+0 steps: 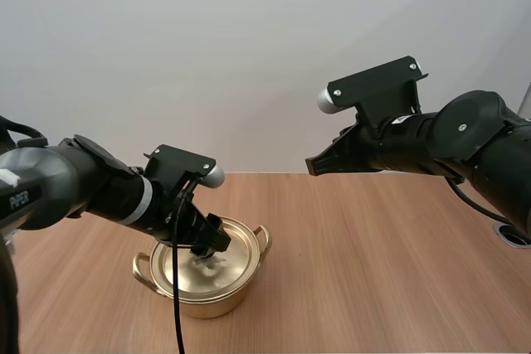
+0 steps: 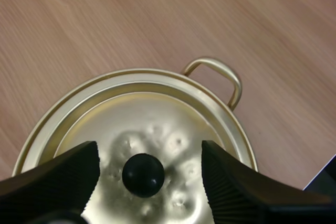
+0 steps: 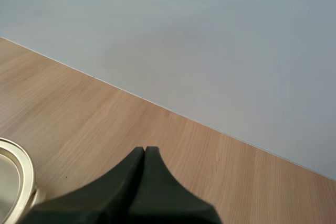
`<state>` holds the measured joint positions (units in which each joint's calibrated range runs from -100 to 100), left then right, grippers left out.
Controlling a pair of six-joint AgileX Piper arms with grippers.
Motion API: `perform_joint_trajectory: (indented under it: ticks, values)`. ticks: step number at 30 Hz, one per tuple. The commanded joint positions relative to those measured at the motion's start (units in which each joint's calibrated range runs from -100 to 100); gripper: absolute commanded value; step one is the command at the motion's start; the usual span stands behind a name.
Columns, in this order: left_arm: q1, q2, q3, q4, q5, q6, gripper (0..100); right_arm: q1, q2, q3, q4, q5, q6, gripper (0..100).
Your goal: Open the pot, put the car inside, and close it
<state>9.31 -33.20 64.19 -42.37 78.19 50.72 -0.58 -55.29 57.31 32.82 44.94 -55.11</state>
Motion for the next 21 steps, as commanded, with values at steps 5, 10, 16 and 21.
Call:
perform_joint_trajectory:
  ticks: [5, 10, 16, 21]
  values:
    - [-0.02, -9.8, -4.3, -6.6, 0.3, 5.7, 99, 0.0, 0.0, 0.5, -0.5, 0.2, -0.1, 0]
    - [-0.02, -29.8, 0.1, -21.1, 9.3, 15.9, 99, 0.0, -0.1, 4.9, -0.5, -5.1, -4.9, 0]
    - [-0.02, -54.5, 1.1, -21.4, 9.0, 0.5, 99, 0.0, -3.3, 8.4, 4.7, -10.9, -8.4, 0]
    - [1.78, -65.7, 1.3, -16.4, -6.7, -8.9, 99, 0.0, -8.2, 8.4, 5.9, -11.1, -10.3, 0]
